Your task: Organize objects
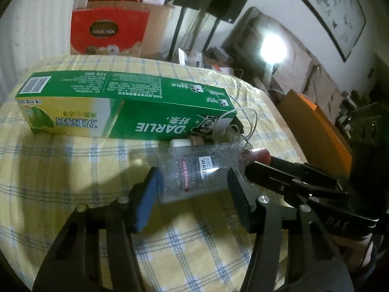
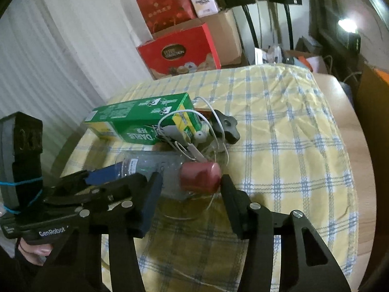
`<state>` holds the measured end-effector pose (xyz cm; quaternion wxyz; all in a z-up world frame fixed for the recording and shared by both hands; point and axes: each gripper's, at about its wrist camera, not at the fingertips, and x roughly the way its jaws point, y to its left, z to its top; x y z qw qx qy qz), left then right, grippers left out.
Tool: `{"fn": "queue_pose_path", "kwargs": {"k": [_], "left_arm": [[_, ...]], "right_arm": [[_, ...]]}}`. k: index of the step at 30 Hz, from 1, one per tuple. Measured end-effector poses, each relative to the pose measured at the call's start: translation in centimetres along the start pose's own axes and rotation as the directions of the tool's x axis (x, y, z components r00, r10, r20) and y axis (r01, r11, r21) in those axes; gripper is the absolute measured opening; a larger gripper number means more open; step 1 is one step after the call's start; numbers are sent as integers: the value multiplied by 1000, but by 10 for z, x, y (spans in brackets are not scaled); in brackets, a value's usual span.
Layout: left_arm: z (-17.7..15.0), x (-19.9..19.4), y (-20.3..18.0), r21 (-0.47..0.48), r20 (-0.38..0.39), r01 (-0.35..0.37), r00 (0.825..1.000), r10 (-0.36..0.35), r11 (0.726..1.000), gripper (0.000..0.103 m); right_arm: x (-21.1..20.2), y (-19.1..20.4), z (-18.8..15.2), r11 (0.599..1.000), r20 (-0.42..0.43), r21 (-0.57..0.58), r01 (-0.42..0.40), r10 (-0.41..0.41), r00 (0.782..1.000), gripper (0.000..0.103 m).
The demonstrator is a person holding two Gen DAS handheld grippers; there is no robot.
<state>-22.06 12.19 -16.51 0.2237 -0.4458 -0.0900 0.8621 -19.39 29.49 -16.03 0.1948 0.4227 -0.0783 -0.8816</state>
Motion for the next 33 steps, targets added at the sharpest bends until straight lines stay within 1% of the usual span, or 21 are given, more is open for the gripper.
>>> {"fn": "queue_pose_path", "kwargs": {"k": [5, 8, 9, 11, 14, 16, 18, 21, 22, 23, 24, 25, 26, 28, 29, 30, 32, 33], "left_arm": [[1, -4, 0, -3, -6, -7, 1000, 7, 1000, 52], [3, -3, -1, 11, -16, -10, 1000, 11, 1000, 54], [3, -1, 0, 15, -33, -10, 999, 10, 1000, 54], [3, 2, -1, 26, -32, -13, 999, 14, 1000, 54], [2, 2, -4, 37, -27, -25, 999, 26, 999, 56], [2, 5, -2, 30, -34, -20, 999, 21, 999, 59], [2, 6, 1, 11, -38, -14, 999, 14, 1000, 65], [0, 9, 4, -12, -48, 5, 999, -6, 1000, 65], [0, 9, 2, -8, -48, -1, 999, 1, 1000, 65], [0, 9, 0, 3, -46, -12, 999, 12, 1000, 63], [-1, 10, -5, 29, -55, -12, 998, 14, 1000, 52], [-3, 11, -10, 60, -68, -6, 998, 10, 998, 49], [-5, 10, -16, 91, -59, -23, 998, 28, 996, 47], [-7, 8, -28, 152, -30, -67, 997, 73, 986, 45], [-7, 8, -29, 162, -35, -72, 996, 78, 984, 45], [-6, 9, -28, 151, -45, -68, 996, 75, 986, 43], [-4, 10, -22, 105, -63, -39, 997, 46, 994, 42], [-4, 9, -19, 85, -66, -25, 997, 31, 996, 41]], "right_arm": [[-1, 1, -2, 1000, 4, 14, -8, 7, 1000, 49], [-3, 6, -2, 1000, 8, 5, 0, 0, 1000, 49], [-3, 7, -2, 1000, 1, 0, 7, -7, 1000, 49], [1, 4, -4, 1000, -16, 11, 8, -8, 1000, 48], [1, -1, -6, 999, -15, 40, -16, 17, 1000, 49], [2, -5, -7, 998, -22, 56, -32, 33, 999, 49], [4, -11, -8, 995, -27, 81, -61, 64, 998, 49], [6, -17, -9, 988, -28, 115, -99, 103, 994, 50], [6, -17, -10, 988, -25, 119, -104, 107, 994, 50], [5, -17, -11, 988, -25, 116, -106, 110, 994, 47], [4, -15, -11, 990, -24, 106, -95, 98, 995, 44], [3, -14, -11, 992, -23, 95, -84, 86, 996, 40], [3, -10, -11, 993, -24, 78, -93, 95, 995, 26], [1, -3, -11, 998, -14, 43, -51, 51, 999, 25], [1, -2, -11, 999, -15, 30, -37, 37, 999, 25], [1, -2, -12, 999, -17, 30, -38, 38, 999, 25], [1, -7, -12, 997, -17, 51, -54, 55, 998, 25], [1, -8, -12, 996, -15, 58, -60, 61, 998, 23]]}}
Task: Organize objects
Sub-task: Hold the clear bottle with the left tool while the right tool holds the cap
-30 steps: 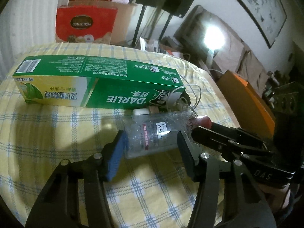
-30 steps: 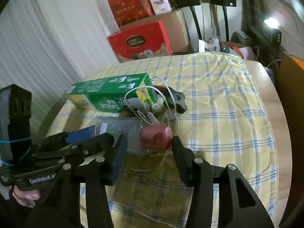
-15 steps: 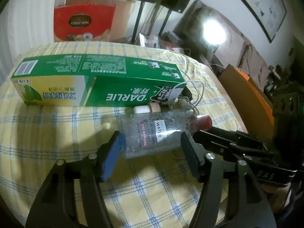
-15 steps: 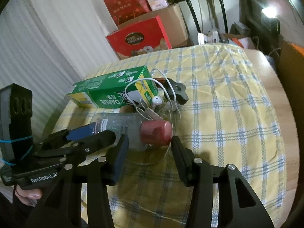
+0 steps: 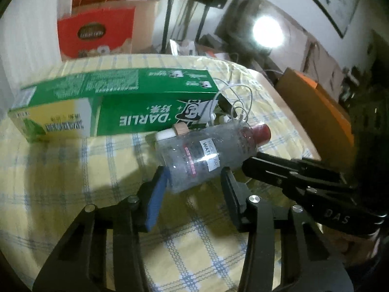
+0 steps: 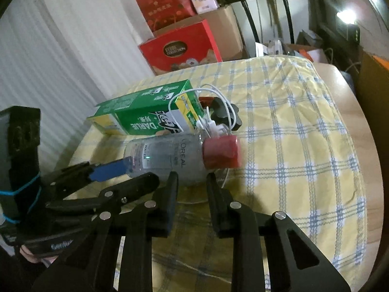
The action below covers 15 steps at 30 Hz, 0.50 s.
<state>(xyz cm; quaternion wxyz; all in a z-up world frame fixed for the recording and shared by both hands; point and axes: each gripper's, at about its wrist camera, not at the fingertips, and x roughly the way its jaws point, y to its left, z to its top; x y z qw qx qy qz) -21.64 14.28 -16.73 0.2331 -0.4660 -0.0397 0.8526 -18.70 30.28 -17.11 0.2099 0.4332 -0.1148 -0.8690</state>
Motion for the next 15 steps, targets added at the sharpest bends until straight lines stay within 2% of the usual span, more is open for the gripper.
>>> {"fn": "queue_pose_path", "kwargs": {"k": [6, 11, 13, 15], "left_arm": [[3, -6, 8, -19, 8, 5, 1000, -5, 1000, 31], [5, -6, 11, -18, 8, 12, 1000, -12, 1000, 29], [6, -6, 12, -19, 4, 11, 1000, -11, 1000, 30], [7, -5, 14, -18, 2, 2, 1000, -2, 1000, 39]], "right_arm": [[-16, -14, -1, 999, 35, 31, 23, -24, 999, 21], [-28, -37, 2, 995, 63, 86, 54, -60, 996, 21], [-27, -42, 4, 993, 64, 98, 60, -66, 996, 24], [-25, -43, 6, 993, 65, 108, 51, -58, 996, 37]]}}
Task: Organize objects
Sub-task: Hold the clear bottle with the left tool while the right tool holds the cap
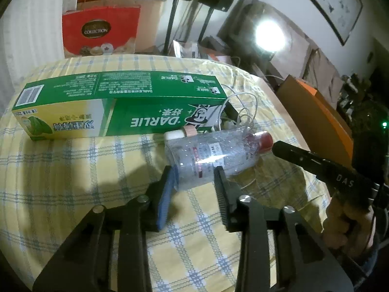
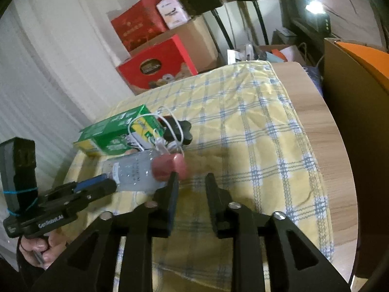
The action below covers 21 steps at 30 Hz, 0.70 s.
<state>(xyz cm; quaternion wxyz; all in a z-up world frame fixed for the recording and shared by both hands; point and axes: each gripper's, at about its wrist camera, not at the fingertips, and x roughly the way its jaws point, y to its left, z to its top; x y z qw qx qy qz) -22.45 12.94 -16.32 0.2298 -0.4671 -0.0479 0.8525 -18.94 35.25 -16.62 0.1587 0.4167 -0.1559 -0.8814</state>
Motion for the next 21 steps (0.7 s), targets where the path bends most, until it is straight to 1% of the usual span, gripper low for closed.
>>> {"fn": "queue_pose_path", "kwargs": {"k": [2, 4, 5, 6, 7, 9, 11, 13, 14, 15, 18, 19, 20, 21], "left_arm": [[1, -1, 1, -2, 10, -2, 1000, 2, 1000, 47], [2, -2, 7, -24, 39, -5, 999, 6, 1000, 57], [3, -1, 11, -45, 56, -1, 998, 4, 999, 63], [4, 0, 14, -60, 61, 4, 998, -1, 998, 63], [4, 1, 18, -77, 57, 24, 998, -19, 997, 63], [4, 4, 21, -94, 46, 60, 997, -56, 994, 63], [3, 6, 20, -92, 43, 71, 997, -67, 993, 63], [2, 8, 17, -77, 42, 86, 996, -83, 993, 63], [2, 10, 15, -72, 37, 105, 994, -103, 992, 61], [3, 12, 13, -71, 30, 123, 992, -121, 990, 60], [3, 13, 9, -45, 41, 104, 994, -102, 994, 62], [3, 13, 8, -45, 41, 105, 994, -103, 993, 60], [4, 11, 8, -42, 46, 105, 994, -103, 994, 53], [4, 8, 6, -33, 55, 104, 993, -102, 994, 50]], "right_arm": [[3, 3, 2, 1000, 0, -10, -17, 17, 1000, 44], [7, 9, 7, 998, 8, -35, -45, 45, 999, 55], [11, 10, 10, 997, 6, -32, -66, 66, 998, 66], [14, 10, 12, 996, 2, -21, -91, 91, 996, 68], [18, 10, 15, 994, -6, -12, -107, 107, 994, 68], [25, 13, 18, 995, -18, -29, -100, 99, 995, 68], [30, 15, 17, 994, -35, -37, -105, 104, 994, 67], [33, 15, 15, 989, -47, -18, -149, 148, 988, 62], [34, 16, 14, 986, -55, -12, -164, 163, 985, 60], [34, 18, 13, 987, -54, -20, -161, 160, 986, 60], [30, 23, 10, 989, -50, -44, -143, 141, 989, 59], [29, 23, 10, 989, -48, -45, -141, 139, 989, 59], [28, 23, 9, 989, -48, -43, -143, 141, 989, 58], [27, 22, 9, 989, -44, -39, -144, 142, 989, 57]]}}
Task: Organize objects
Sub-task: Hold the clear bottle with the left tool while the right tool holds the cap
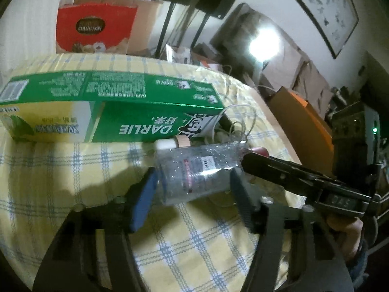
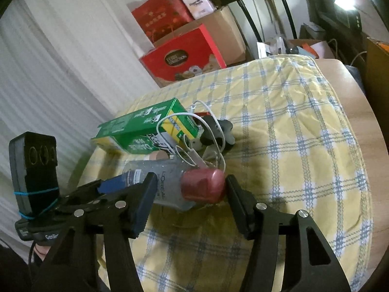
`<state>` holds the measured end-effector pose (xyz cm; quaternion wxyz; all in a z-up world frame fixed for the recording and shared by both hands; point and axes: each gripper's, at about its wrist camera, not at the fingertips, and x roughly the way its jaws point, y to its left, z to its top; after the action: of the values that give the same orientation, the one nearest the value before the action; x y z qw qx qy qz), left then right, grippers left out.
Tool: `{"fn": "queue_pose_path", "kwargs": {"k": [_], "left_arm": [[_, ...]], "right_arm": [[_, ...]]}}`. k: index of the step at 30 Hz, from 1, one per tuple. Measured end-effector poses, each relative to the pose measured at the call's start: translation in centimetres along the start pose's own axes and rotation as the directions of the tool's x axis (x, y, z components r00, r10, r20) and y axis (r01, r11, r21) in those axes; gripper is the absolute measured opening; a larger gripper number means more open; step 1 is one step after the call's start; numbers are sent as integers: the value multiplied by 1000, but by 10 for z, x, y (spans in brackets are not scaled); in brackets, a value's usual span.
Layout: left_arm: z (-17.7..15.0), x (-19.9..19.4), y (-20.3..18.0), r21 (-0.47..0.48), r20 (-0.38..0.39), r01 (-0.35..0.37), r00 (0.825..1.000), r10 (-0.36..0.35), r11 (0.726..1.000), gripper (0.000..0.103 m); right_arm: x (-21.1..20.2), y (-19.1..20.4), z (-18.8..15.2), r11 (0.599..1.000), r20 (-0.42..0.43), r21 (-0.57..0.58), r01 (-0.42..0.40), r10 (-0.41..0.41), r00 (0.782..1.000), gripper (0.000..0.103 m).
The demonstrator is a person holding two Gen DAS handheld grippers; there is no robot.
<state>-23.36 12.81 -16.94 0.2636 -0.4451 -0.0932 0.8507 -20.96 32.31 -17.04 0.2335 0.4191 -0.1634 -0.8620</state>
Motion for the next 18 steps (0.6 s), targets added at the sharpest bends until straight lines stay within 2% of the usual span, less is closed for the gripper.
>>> {"fn": "queue_pose_path", "kwargs": {"k": [4, 7, 11, 15, 18], "left_arm": [[1, 2, -5, 27, -13, -12, 1000, 12, 1000, 54], [-1, 6, -14, 76, -27, -46, 998, 48, 996, 65], [-3, 10, -13, 48, -32, -36, 999, 38, 998, 70], [-8, 13, -16, 63, -28, -59, 998, 60, 996, 70], [-9, 12, -14, 44, -31, -33, 999, 34, 998, 65]], "right_arm": [[-4, 0, -1, 1000, 12, -1, 4, -4, 1000, 56], [0, -2, -2, 1000, -3, 8, -6, 6, 1000, 56], [1, -7, -5, 999, -5, 39, -30, 31, 1000, 58], [2, -7, -5, 998, -4, 46, -44, 44, 999, 57], [-2, -4, -5, 999, 4, 32, -33, 33, 999, 57]]}}
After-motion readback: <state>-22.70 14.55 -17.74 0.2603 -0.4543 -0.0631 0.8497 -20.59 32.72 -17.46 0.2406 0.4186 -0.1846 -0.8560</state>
